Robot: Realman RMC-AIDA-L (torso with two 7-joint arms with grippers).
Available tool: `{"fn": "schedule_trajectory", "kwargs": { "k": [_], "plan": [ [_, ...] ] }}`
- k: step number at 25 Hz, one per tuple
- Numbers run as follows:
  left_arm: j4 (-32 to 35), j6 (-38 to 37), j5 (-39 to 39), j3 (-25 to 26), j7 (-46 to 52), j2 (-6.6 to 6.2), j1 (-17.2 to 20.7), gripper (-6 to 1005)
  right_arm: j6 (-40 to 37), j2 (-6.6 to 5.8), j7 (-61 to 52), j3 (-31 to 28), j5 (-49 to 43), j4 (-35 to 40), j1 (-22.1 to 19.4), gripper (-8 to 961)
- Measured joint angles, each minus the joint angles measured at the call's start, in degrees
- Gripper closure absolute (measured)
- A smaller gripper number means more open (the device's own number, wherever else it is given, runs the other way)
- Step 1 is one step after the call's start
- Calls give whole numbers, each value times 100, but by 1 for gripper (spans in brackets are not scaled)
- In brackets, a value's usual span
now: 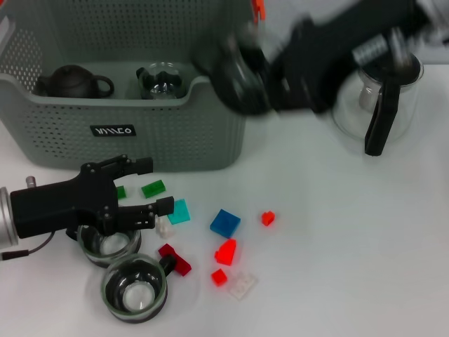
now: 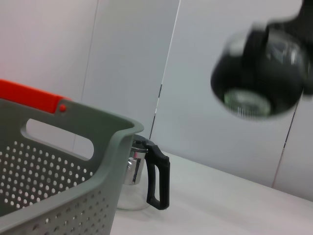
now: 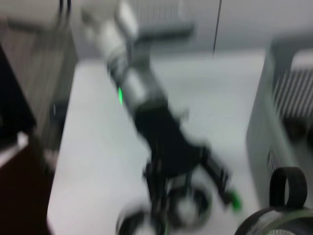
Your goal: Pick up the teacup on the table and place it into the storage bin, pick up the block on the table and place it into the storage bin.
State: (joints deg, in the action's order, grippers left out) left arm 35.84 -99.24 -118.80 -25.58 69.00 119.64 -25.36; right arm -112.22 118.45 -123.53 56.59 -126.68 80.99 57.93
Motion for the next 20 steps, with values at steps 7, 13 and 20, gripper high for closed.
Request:
{"fn": "schedule_trajectory", "kwargs": {
  "k": [7,13,20],
  "plan": [
    [3,67,16,0,-3,-11,-25,176,2163,-85,64,-130,117,-1079,424,896],
    [3,140,60,0,-9,-12,-30,177,4578,-167,136,385,-277,-3230,1184,897],
    [-1,146,60,59,-11,-12,-38,178,6679,199,331,1241,-973,-4925,1902,897]
  ]
}}
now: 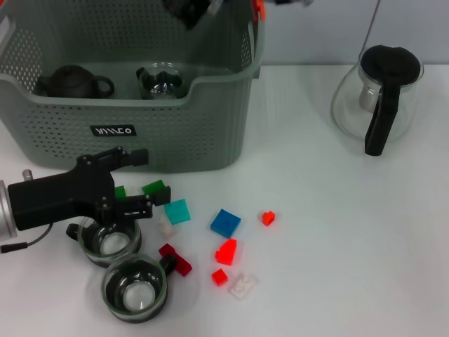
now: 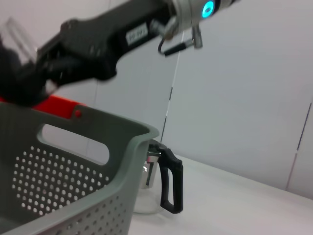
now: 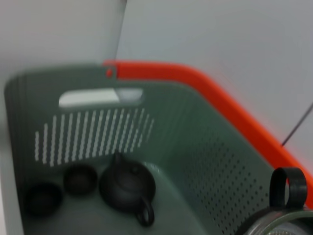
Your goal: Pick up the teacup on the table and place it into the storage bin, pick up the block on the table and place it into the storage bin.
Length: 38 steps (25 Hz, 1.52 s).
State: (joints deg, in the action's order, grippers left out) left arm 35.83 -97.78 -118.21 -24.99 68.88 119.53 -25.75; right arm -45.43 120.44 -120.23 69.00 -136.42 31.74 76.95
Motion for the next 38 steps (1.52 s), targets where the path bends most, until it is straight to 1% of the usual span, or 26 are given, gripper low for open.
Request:
{"fn": "schedule_trajectory", "kwargs": {
  "k": [2,6,10,23,38],
  "plan": [
    [-11,14,0,52,-4,0,6,179,402,44,-29,369,33,-247,72,897],
    [-29,23,6,131,-7,0,35,180,1095,59,-12,1083,570,-699,93,896],
    [-34,23,8,160,-10,0,58,180,1293,60,0,1251,673,-790,29,896],
    [-50,30,9,170,-67,18,66,183,1349,67,6,1381,693,-891,-118,897],
    [-49,57,0,170,-68,20,87,186,1233,76,-5,1455,696,-898,-127,896]
  ]
}}
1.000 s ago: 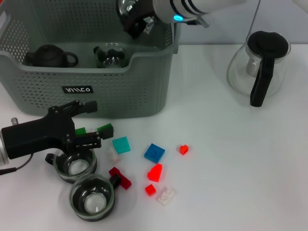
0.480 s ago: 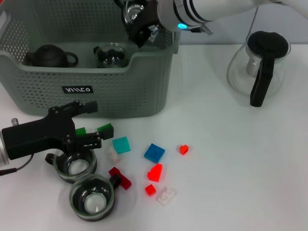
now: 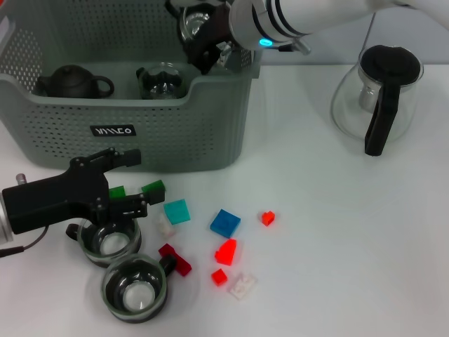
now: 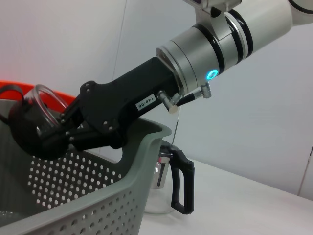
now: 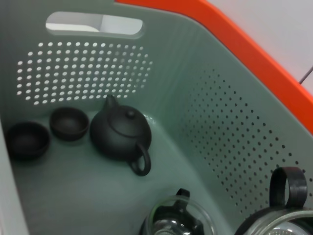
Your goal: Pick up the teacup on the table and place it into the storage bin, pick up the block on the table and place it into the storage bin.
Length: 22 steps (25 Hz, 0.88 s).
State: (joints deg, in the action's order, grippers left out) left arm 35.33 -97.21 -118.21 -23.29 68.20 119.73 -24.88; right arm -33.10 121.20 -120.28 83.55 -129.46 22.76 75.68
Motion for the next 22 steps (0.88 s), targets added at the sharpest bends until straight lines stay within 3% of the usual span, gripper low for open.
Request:
{"fn": "schedule_trajectory", "kwargs": {
  "k": [10,15,22],
  "plan": [
    [0,-2,-1,0,0,0,0,188,-126,-6,-44,29,0,8,-1,833],
    [0,-5,-1,0,0,-2,1,189,-163,-12,-58,29,0,51,-9,649],
    [10,-24,-1,2,3,-16,1,190,-231,-41,-83,-18,-1,383,-87,493]
  ]
}}
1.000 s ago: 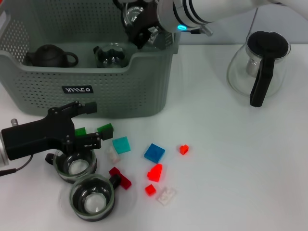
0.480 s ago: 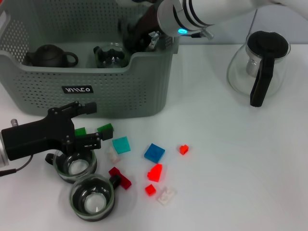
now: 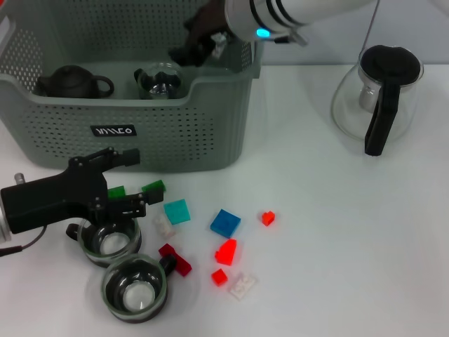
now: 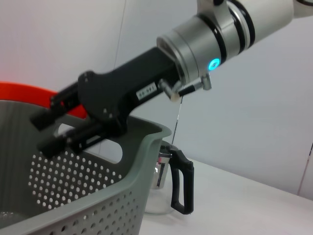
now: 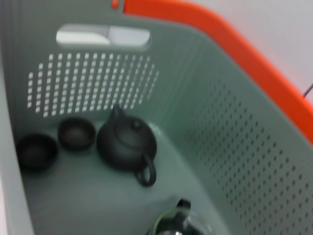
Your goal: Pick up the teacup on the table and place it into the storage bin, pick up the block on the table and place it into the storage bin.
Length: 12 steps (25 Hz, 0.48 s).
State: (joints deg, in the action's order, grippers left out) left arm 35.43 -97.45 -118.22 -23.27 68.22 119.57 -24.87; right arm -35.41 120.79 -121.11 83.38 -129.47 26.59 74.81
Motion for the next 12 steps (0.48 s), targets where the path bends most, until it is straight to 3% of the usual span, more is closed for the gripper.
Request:
{"fn": "schedule_trajectory", "kwargs": {
  "k": [6,12],
  "plan": [
    [42,-80,0,49,37,-42,-1,192,-246,-35,-67,-94,139,1381,-535,402],
    [110,-238,0,131,48,-78,-1,193,-844,-39,47,-111,916,3068,-1561,387]
  ]
}}
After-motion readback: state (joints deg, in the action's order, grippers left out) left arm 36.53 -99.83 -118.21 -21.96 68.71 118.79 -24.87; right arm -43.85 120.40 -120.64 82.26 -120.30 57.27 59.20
